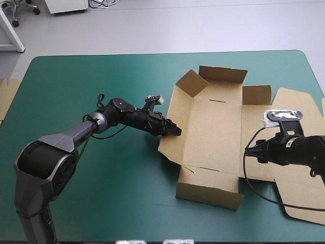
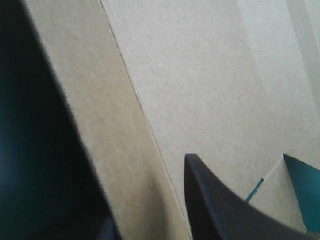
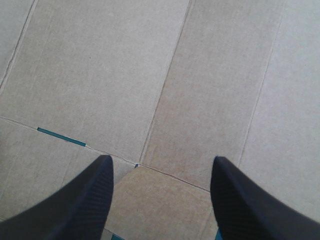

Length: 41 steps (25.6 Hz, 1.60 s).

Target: Fold the box

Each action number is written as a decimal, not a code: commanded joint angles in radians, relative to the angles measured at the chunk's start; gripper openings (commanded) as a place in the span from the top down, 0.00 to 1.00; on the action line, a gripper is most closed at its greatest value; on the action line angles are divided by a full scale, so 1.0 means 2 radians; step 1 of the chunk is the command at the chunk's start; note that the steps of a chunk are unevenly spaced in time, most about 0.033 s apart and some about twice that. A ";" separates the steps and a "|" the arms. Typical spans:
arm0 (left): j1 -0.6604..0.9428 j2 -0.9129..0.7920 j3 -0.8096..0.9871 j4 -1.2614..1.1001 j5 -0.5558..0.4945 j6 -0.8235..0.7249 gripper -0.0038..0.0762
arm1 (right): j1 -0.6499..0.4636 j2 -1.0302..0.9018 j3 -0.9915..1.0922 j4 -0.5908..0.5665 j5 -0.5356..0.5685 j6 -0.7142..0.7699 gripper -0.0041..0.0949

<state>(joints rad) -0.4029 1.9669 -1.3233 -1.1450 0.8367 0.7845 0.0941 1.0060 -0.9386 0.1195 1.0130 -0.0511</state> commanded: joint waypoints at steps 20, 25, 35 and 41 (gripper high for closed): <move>-0.003 -0.023 -0.075 0.195 0.100 0.000 0.96 | -0.005 -0.006 -0.017 0.007 -0.027 -0.004 0.41; -0.003 -0.023 -0.136 0.290 0.081 -0.013 0.96 | -0.005 -0.006 -0.017 0.014 -0.027 -0.008 0.41; -0.003 -0.023 -0.226 0.473 0.032 0.027 0.96 | -0.005 -0.006 -0.017 0.016 -0.030 -0.016 0.41; 0.013 -0.018 -0.252 0.512 0.022 0.052 0.93 | -0.005 -0.006 -0.017 0.016 -0.030 -0.018 0.41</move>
<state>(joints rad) -0.3951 1.9846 -1.7748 -0.1487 0.9184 0.8209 0.0941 1.0060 -0.9386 0.1389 0.9963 -0.0750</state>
